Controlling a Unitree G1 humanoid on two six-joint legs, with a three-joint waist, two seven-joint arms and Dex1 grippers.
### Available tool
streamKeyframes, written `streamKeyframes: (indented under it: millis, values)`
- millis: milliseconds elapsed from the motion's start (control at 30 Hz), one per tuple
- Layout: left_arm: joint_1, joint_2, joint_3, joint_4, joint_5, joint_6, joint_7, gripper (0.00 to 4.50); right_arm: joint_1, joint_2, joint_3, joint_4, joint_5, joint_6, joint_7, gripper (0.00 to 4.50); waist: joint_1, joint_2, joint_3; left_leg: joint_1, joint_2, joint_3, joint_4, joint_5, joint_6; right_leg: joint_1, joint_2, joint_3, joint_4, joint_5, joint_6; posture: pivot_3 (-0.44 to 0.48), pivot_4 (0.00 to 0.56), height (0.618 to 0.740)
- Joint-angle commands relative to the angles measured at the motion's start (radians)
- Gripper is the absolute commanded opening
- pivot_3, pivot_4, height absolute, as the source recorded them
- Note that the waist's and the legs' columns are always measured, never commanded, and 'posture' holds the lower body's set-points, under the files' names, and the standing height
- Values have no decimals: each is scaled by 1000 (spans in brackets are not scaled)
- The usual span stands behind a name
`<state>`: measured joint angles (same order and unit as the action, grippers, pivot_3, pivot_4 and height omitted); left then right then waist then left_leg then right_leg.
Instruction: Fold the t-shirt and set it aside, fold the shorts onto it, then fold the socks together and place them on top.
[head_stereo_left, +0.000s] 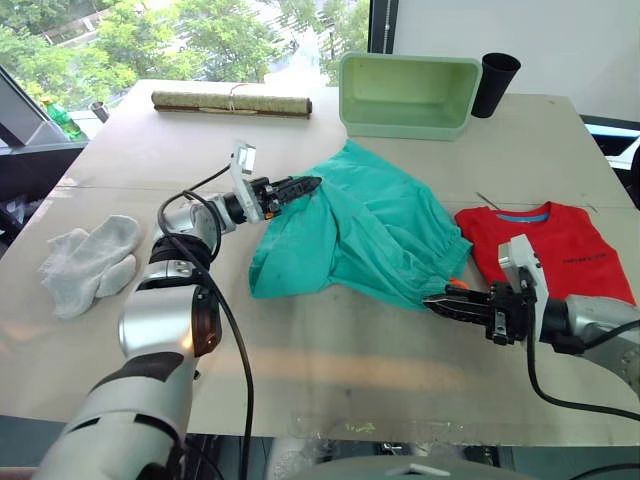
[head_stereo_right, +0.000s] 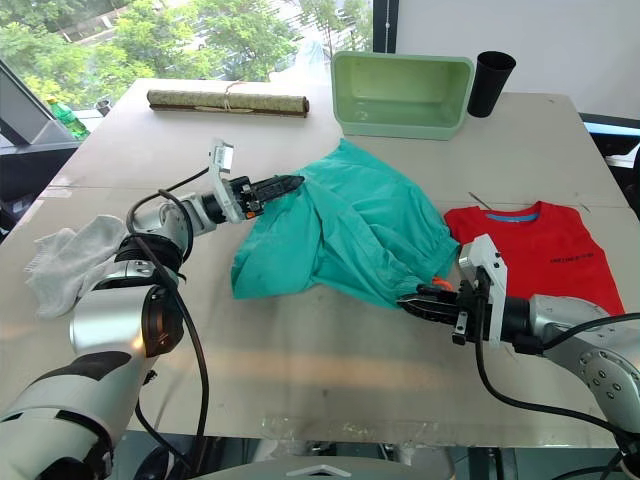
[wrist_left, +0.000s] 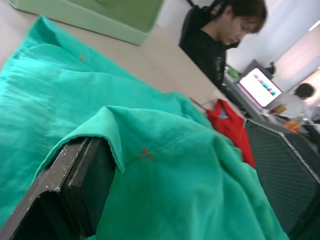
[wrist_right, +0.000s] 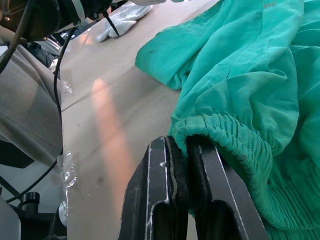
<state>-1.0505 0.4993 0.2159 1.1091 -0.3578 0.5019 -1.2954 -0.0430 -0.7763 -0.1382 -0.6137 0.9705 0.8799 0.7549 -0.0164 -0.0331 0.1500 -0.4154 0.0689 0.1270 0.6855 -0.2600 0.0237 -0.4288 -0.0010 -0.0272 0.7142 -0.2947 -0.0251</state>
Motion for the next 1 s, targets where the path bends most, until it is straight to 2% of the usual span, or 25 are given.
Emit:
streamKeyframes:
  millis: [33, 200, 400, 433, 467, 500, 667, 700, 1000]
  values:
    - [8, 35, 6, -32, -10, 24, -52, 4347, -1, 8, -12, -23, 3, -28, 0, 36, 1, 0, 0, 0, 0, 0, 0, 0, 0, 0, 0, 0, 0, 0, 0, 0, 150, 735]
    - [28, 40, -7, -49, 1, 38, -74, 4347, -8, 13, -2, -11, -11, -40, 10, 36, 4, 0, 0, 0, 0, 0, 0, 0, 0, 0, 0, 0, 0, 0, 0, 0, 150, 735]
    - [18, 14, 12, -14, 16, -58, 34, 4347, -26, 16, 9, 5, -23, -49, 19, 36, 3, 0, 0, 0, 0, 0, 0, 0, 0, 0, 0, 0, 0, 0, 0, 0, 150, 735]
    - [11, 9, 22, -5, 12, -74, 57, 3804, -28, 16, 12, 7, -24, -51, 19, 0, 3, 0, 0, 0, 0, 0, 0, 0, 0, 0, 0, 0, 0, 0, 0, 0, 150, 735]
    - [6, 6, 29, 2, 10, -86, 71, 3528, -30, 16, 14, 8, -26, -52, 19, 0, 3, 0, 0, 0, 0, 0, 0, 0, 0, 0, 0, 0, 0, 0, 0, 0, 150, 735]
    - [2, 3, 34, 9, 9, -100, 86, 3059, -32, 17, 16, 10, -27, -54, 19, 0, 3, 0, 0, 0, 0, 0, 0, 0, 0, 0, 0, 0, 0, 0, 0, 0, 150, 735]
    - [-2, 1, 40, 27, 12, -115, 95, 373, -36, 24, 21, 10, -35, -57, 15, 0, 3, 0, 0, 0, 0, 0, 0, 0, 0, 0, 0, 0, 0, 0, 0, 0, 150, 735]
    - [-3, 2, 42, 29, 11, -117, 95, 22, -35, 25, 20, 9, -36, -57, 15, 0, 3, 0, 0, 0, 0, 0, 0, 0, 0, 0, 0, 0, 0, 0, 0, 0, 150, 735]
    - [-31, 43, 70, 25, -6, -136, 95, 22, -49, 18, -46, 29, -2, -56, 18, 0, 1, 0, 0, 0, 0, 0, 0, 0, 0, 0, 0, 0, 0, 0, 0, 0, 150, 735]
